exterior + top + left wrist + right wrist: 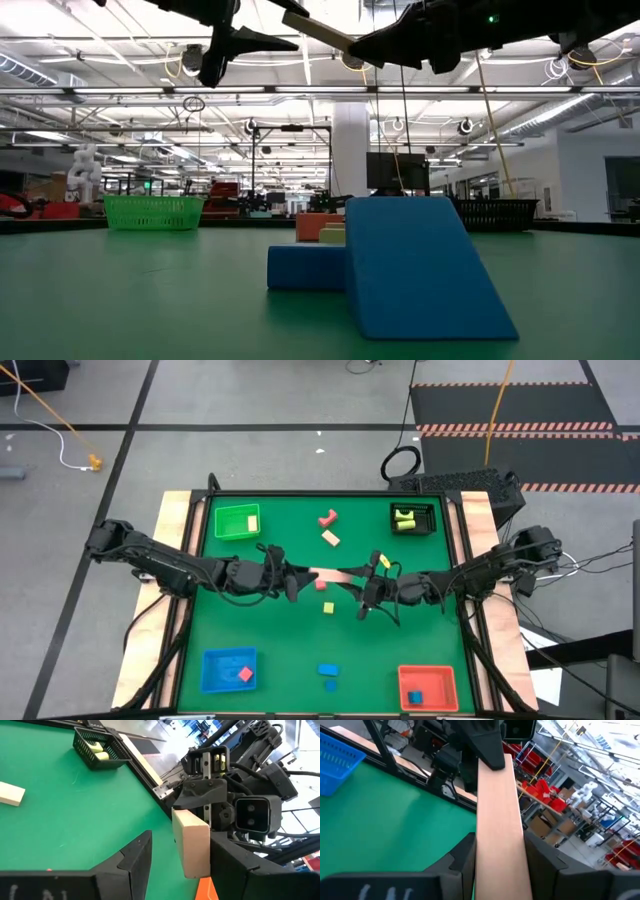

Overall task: Sort & place blocks by color
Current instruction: Put the bottom light orange block into the green bin

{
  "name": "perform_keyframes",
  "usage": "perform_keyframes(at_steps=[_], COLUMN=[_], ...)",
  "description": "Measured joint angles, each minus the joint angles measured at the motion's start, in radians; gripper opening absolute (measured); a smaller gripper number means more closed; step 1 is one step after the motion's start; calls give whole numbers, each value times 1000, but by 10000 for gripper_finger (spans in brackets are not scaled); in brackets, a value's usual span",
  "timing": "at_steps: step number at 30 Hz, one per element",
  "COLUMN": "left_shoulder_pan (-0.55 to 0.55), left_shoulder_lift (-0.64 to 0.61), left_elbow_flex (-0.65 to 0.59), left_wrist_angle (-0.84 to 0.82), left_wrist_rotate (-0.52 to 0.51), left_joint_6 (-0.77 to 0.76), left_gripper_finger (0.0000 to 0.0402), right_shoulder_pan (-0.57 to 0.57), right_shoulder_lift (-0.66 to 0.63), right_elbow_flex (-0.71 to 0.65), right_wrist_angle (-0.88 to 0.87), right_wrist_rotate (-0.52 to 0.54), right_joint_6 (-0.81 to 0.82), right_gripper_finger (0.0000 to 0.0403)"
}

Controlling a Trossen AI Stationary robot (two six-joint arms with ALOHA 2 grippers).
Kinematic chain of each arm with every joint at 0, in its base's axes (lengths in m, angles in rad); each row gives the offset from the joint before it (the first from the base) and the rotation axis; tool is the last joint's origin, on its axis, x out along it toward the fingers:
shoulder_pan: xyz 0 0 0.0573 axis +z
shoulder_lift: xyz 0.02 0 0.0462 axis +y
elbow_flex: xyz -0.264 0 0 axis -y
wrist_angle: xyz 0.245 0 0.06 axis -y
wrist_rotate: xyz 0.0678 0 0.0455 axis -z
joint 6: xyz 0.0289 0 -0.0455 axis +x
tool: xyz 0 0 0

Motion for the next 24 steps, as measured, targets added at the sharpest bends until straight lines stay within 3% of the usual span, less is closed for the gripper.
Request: perform_keyframes(at_steps=[4, 10, 13, 20, 24], left_shoulder_pan=[0, 0, 1, 1, 11], left_shoulder_lift=[0, 0, 0, 0, 0], left_elbow_flex=[0, 0, 0, 0, 0], left_wrist_angle=[0, -8, -9, -7, -9], left_wrist_rotate=[2, 3, 8, 21, 24], left_joint_6=[0, 26, 45, 51, 76], left_gripper_finger=[152, 60, 57, 57, 57], right_shoulder_pan=[0, 0, 0, 5, 16], right_shoulder_lift=[2, 27, 35, 37, 4], right_elbow_flex=[0, 0, 0, 1, 1], right_wrist_angle=[5, 12, 14, 4, -79], right_wrist_rotate=[0, -1, 1, -2, 0], right_joint_6=[-44, -144, -157, -120, -28], right_gripper_finger=[113, 113, 115, 235, 276])
